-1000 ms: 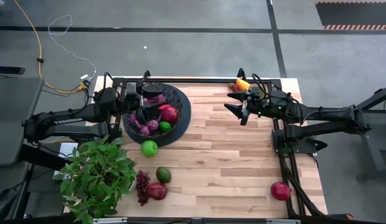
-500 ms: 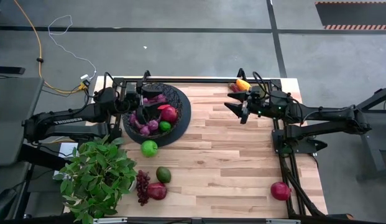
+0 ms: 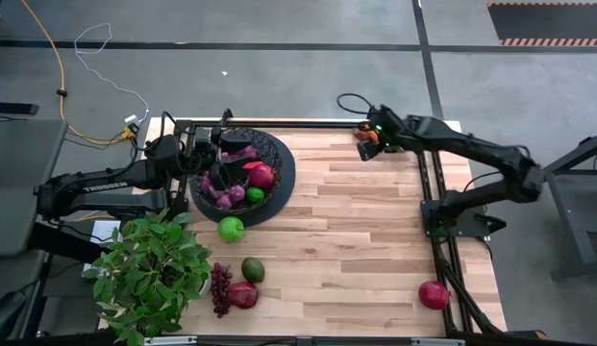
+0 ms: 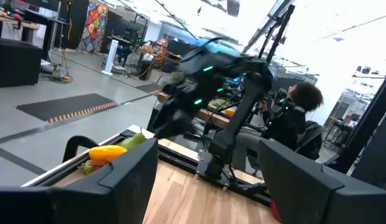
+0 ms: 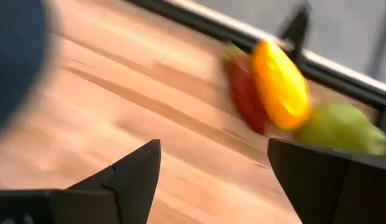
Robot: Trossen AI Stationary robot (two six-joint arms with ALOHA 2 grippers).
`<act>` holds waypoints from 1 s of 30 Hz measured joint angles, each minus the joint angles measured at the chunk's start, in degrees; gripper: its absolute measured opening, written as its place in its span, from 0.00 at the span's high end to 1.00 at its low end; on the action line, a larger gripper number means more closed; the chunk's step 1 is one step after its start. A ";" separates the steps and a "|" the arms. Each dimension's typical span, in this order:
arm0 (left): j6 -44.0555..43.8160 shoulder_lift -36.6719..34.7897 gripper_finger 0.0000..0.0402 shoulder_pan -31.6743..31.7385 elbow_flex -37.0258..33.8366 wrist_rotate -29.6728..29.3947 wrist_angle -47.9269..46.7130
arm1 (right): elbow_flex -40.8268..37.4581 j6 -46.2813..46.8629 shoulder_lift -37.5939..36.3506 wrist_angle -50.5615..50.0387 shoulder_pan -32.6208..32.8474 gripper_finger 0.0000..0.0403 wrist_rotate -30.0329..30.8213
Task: Build produce basket
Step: Put the chili pepper into the wire basket
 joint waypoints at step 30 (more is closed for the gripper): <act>0.02 0.00 0.34 0.02 0.00 -0.55 -0.02 | 0.07 -6.28 29.03 12.35 -12.48 0.31 -2.10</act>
